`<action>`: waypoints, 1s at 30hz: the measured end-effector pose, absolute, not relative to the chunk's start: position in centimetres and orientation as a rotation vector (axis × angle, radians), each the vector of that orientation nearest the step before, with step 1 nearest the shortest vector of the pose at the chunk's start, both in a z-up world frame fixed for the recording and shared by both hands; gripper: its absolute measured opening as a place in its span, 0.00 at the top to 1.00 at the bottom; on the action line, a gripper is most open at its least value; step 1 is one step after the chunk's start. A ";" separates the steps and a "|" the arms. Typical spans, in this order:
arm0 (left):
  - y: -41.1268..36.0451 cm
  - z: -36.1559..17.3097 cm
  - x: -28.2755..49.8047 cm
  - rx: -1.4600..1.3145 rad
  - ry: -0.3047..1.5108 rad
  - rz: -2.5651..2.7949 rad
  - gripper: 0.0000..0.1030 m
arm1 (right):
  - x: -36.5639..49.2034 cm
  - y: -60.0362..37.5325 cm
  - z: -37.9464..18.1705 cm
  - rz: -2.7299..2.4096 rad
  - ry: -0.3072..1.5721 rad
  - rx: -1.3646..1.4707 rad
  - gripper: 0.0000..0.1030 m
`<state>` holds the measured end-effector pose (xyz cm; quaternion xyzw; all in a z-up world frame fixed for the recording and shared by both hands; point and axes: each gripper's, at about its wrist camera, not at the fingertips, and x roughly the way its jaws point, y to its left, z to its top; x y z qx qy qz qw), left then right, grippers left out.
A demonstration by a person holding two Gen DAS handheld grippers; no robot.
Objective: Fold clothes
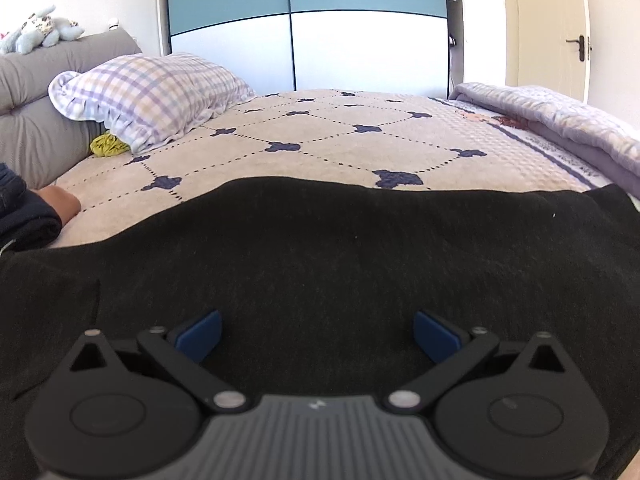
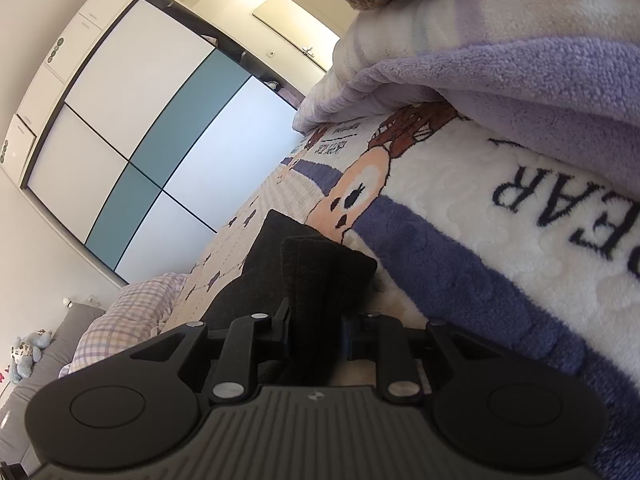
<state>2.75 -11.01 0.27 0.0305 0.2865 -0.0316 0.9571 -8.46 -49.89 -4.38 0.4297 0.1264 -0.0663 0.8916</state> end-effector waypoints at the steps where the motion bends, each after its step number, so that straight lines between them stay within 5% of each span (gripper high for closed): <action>1: -10.8 0.3 2.8 0.055 0.585 -0.070 0.00 | -8.5 -49.8 -4.3 -0.140 0.263 0.889 0.78; 30: -10.7 0.0 2.7 0.052 0.577 -0.074 0.00 | -9.0 -48.0 -3.6 -0.210 0.273 0.811 0.68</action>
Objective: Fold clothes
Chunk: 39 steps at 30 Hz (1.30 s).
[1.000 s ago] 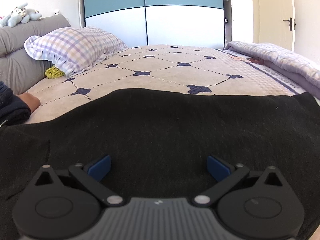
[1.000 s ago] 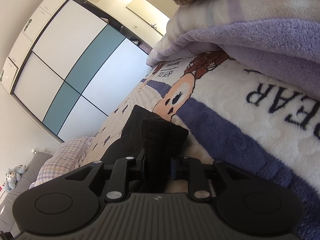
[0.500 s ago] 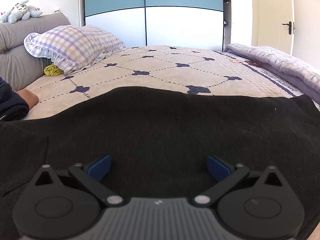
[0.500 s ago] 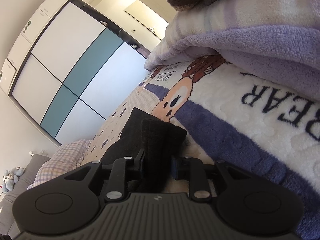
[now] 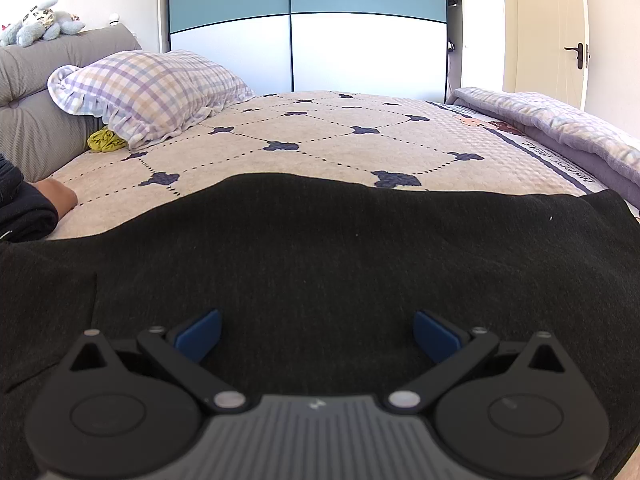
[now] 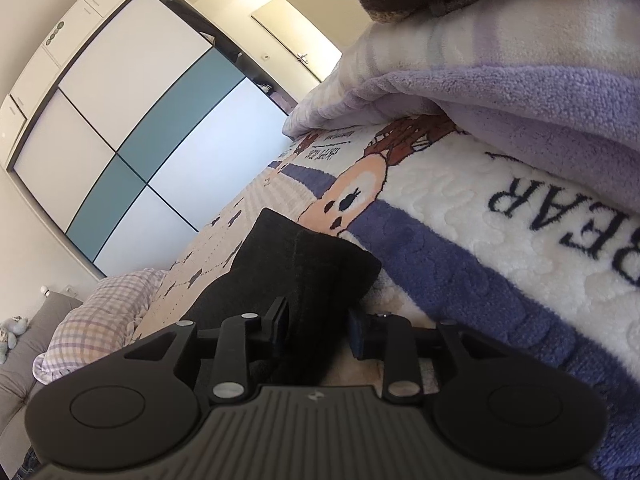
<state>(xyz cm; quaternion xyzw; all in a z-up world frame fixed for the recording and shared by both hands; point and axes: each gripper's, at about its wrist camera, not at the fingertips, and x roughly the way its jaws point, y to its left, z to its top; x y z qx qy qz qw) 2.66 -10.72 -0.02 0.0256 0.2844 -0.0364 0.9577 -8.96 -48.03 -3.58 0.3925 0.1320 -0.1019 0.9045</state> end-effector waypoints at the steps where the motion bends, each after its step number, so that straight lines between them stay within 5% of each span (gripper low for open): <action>1: -10.7 0.0 2.7 0.052 0.577 -0.074 0.00 | -8.9 -47.9 -3.5 -0.212 0.276 0.802 0.66; 15: -10.7 0.0 2.7 0.052 0.577 -0.074 0.00 | -6.8 -44.2 -1.9 -0.244 0.365 0.520 0.31; 39: -10.7 0.0 2.7 0.052 0.577 -0.074 0.00 | -6.6 -43.4 -1.8 -0.262 0.376 0.483 0.29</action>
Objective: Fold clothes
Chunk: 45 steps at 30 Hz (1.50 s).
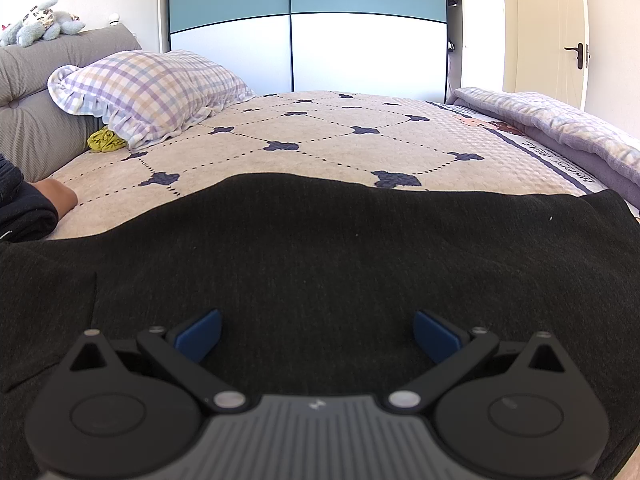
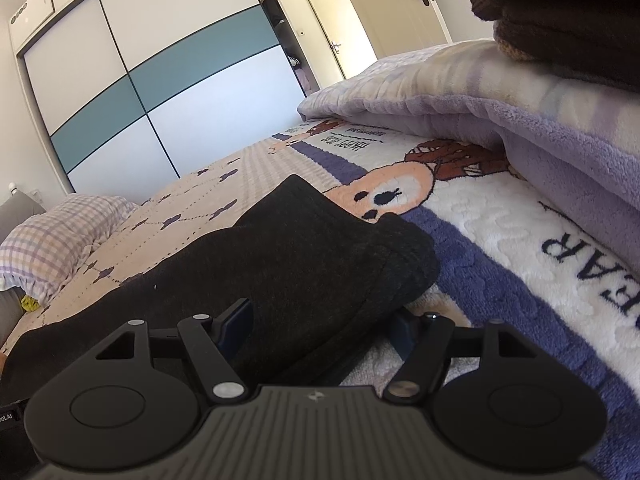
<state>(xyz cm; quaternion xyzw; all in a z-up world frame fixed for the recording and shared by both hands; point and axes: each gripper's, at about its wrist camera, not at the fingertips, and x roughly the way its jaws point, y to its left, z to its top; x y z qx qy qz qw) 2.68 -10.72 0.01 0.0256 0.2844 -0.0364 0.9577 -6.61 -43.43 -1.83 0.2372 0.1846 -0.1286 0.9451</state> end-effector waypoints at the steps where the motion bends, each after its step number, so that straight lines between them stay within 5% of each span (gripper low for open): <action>1: -10.7 0.0 2.7 0.052 0.577 -0.074 0.00 | -6.6 -43.4 -1.8 -0.263 0.377 0.482 0.29; 45: -10.8 0.1 2.7 0.052 0.577 -0.074 0.00 | -6.3 -42.9 -1.7 -0.265 0.393 0.452 0.24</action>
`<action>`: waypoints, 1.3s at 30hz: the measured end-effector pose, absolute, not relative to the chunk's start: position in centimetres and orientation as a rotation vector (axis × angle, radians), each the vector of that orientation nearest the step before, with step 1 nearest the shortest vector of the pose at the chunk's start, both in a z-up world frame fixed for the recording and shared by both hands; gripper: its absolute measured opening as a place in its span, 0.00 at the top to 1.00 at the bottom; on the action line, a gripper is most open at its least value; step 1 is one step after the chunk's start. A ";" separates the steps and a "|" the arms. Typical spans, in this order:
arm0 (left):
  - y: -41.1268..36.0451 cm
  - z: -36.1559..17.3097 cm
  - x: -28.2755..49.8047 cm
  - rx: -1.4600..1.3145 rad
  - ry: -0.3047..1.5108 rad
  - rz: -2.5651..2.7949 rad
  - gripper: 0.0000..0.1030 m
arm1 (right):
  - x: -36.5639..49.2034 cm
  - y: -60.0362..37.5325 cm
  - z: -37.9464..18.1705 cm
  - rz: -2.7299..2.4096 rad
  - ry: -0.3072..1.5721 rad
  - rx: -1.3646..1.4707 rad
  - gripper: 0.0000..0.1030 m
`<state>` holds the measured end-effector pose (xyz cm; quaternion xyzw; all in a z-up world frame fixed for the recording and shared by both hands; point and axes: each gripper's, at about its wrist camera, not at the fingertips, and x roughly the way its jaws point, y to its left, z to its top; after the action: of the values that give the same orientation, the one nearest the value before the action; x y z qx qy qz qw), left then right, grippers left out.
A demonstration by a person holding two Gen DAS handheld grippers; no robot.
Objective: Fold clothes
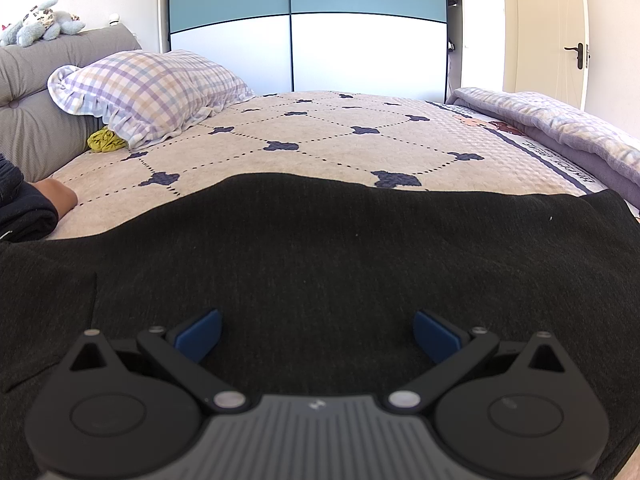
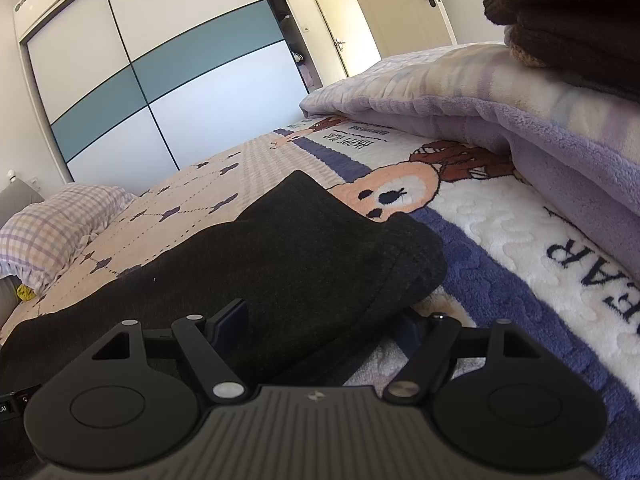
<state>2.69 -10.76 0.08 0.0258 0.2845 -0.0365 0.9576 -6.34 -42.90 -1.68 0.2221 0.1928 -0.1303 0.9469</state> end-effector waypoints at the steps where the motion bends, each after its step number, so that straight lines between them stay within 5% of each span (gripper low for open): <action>1: -10.8 0.1 2.7 0.052 0.577 -0.074 0.00 | -6.3 -42.9 -1.7 -0.265 0.393 0.452 0.24; 29: -11.0 0.0 2.7 0.062 0.574 -0.065 0.00 | -6.9 -43.8 -1.6 -0.245 0.381 0.515 0.22; 35: -10.7 -0.1 2.7 0.037 0.569 -0.075 0.00 | -7.8 -42.6 -0.5 -0.229 0.555 0.324 0.22; 39: -11.1 0.4 2.7 0.059 0.611 -0.065 0.00 | -9.3 -41.4 0.5 -0.364 0.563 0.212 0.11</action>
<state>2.75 -11.07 0.42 0.0290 0.3008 -0.0321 0.9527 -9.31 -41.39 0.48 0.1037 0.2759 -0.1780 0.9388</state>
